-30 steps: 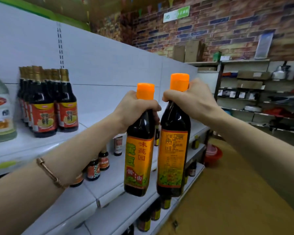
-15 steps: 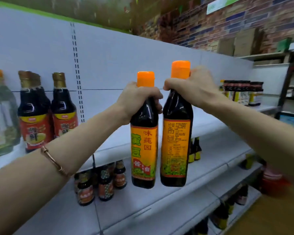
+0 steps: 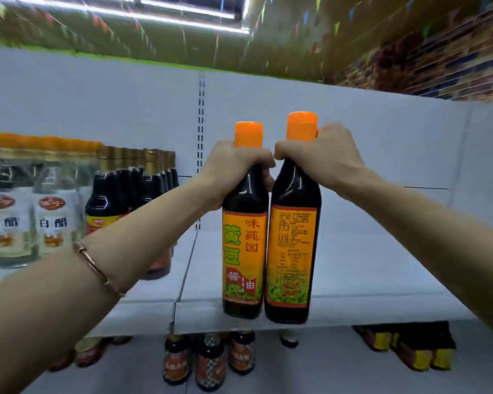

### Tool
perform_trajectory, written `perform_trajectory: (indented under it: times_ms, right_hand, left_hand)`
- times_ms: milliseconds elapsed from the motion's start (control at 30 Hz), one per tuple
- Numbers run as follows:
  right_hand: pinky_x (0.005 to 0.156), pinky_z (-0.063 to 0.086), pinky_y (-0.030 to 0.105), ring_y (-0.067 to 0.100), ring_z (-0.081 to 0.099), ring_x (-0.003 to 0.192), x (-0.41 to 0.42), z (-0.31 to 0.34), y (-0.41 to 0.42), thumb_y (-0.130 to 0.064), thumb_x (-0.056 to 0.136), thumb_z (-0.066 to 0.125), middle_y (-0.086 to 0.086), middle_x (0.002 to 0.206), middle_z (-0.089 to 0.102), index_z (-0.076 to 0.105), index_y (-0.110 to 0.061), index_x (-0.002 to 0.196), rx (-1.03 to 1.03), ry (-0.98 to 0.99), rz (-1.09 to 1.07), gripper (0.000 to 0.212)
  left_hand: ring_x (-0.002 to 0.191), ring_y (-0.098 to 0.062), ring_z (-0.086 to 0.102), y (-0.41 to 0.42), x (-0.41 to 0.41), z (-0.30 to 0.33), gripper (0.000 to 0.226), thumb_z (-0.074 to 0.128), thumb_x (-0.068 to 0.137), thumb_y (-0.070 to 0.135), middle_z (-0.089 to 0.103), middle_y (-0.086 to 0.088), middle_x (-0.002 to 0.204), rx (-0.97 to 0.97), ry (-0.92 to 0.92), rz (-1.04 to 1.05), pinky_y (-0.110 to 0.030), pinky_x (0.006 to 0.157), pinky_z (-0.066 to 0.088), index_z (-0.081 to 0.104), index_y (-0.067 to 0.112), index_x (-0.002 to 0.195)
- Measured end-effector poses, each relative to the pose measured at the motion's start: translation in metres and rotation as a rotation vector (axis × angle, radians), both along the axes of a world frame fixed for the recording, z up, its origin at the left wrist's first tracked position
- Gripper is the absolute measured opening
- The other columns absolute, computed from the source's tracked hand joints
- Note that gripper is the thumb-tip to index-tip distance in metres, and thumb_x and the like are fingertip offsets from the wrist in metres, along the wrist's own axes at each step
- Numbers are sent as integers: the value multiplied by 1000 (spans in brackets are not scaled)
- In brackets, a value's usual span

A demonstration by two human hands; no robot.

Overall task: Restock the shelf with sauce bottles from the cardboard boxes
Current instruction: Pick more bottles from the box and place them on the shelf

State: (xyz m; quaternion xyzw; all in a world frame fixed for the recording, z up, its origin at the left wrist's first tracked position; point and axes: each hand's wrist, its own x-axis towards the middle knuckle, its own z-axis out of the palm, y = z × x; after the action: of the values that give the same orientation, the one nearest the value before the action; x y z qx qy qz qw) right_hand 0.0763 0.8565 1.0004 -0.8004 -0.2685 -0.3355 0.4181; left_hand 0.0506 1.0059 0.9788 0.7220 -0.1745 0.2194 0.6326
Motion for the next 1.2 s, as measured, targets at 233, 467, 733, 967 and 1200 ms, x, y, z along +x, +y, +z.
perform_trajectory:
  times_ms: [233,467,733,967,1200]
  right_hand:
    - [54,36,33,17,41,46,66,-9,34,-33,70,71,-1,50,41,34,-17,52,11,39,37,44]
    - [55,37,33,17,42,47,120,-27,61,-36,70,71,-1,51,43,36,-19,51,-12,72,-4,43]
    - [53,39,30,14,44,47,154,-40,73,-29,79,68,-3,50,43,40,-17,53,13,78,68,40]
    - [75,57,39,14,70,65,190,-50,75,-17,87,63,8,73,73,59,2,76,91,236,313,22]
    - [81,55,45,24,68,82,210,-67,67,-43,87,63,9,87,69,60,-12,90,38,270,259,32]
  left_hand:
    - [52,-24,60,30,50,-3,20,60,75,-2,61,-12,53,46,-11,148,-32,60,51,58,3,57]
    - [55,-23,63,52,94,-17,14,61,77,4,65,-11,57,82,31,234,-33,66,54,61,1,64]
    - [64,-29,68,66,133,-25,14,63,82,11,68,-10,63,76,3,272,-42,78,57,61,5,70]
    - [72,-30,71,74,165,-30,21,64,87,20,72,-9,68,144,-34,396,-50,86,54,64,8,70]
    - [85,-15,63,71,155,-51,44,68,82,47,64,-3,93,213,-13,505,-29,74,48,55,14,108]
